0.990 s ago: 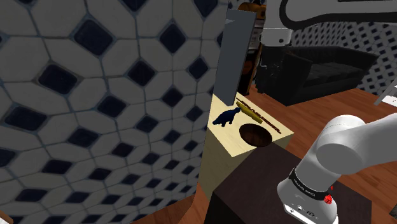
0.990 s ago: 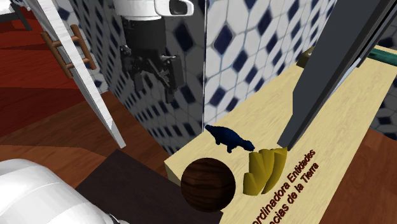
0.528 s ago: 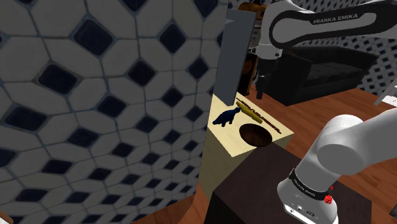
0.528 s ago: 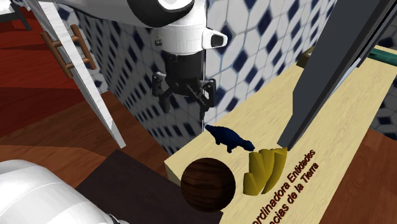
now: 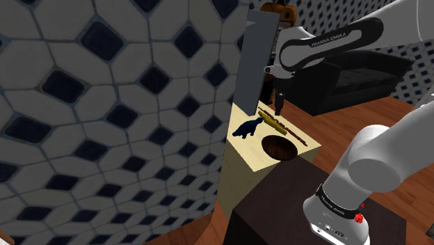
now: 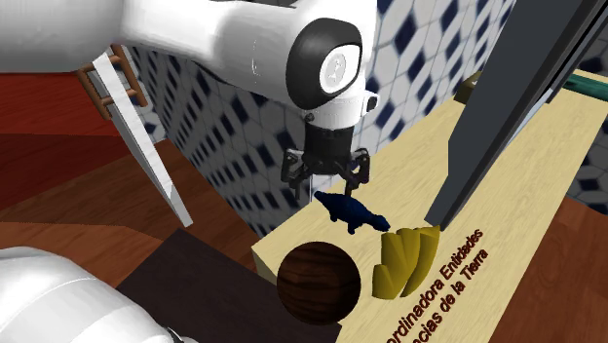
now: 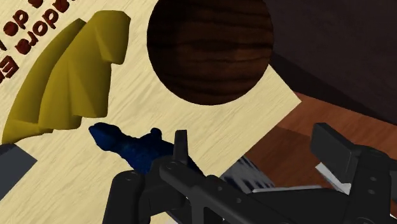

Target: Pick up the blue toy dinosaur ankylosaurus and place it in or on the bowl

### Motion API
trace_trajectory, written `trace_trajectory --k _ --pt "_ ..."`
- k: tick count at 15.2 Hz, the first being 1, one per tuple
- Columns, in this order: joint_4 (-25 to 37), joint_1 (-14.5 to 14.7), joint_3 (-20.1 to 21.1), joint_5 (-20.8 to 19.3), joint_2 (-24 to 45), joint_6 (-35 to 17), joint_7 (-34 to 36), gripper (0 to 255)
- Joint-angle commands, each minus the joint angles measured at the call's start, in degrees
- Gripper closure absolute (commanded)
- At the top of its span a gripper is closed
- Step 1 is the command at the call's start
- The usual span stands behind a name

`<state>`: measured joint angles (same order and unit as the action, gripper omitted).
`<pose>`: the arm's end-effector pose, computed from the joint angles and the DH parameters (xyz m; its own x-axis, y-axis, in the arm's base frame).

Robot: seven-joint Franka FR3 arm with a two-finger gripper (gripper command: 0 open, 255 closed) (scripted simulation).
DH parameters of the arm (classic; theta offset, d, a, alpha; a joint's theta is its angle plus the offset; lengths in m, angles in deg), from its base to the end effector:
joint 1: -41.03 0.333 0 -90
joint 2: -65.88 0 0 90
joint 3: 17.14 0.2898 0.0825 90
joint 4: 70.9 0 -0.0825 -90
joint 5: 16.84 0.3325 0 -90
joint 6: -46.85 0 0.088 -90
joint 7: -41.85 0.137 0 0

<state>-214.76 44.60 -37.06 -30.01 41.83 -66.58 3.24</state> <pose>0.3425 -0.1188 0.3822 0.8530 0.5037 -0.1366 0.5040 -0.8630 -0.0348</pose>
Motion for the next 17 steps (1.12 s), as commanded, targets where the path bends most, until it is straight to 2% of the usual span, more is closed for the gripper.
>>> trace_trajectory --k 1,4,8,11,14,17 --pt "1.6 1.1 -2.5 0.4 5.2 -4.0 -6.0 0" --pt "4.0 2.5 -5.3 2.4 12.6 -9.0 -14.8 0" --pt "8.3 3.9 -7.4 7.5 23.0 -14.7 -27.4 0" --pt "12.3 3.7 -7.1 12.4 30.9 -17.8 -37.0 0" --pt "16.9 2.2 -5.1 16.9 38.4 -19.9 -45.8 0" --pt "16.4 1.8 -4.7 17.5 39.5 -21.4 -46.2 0"
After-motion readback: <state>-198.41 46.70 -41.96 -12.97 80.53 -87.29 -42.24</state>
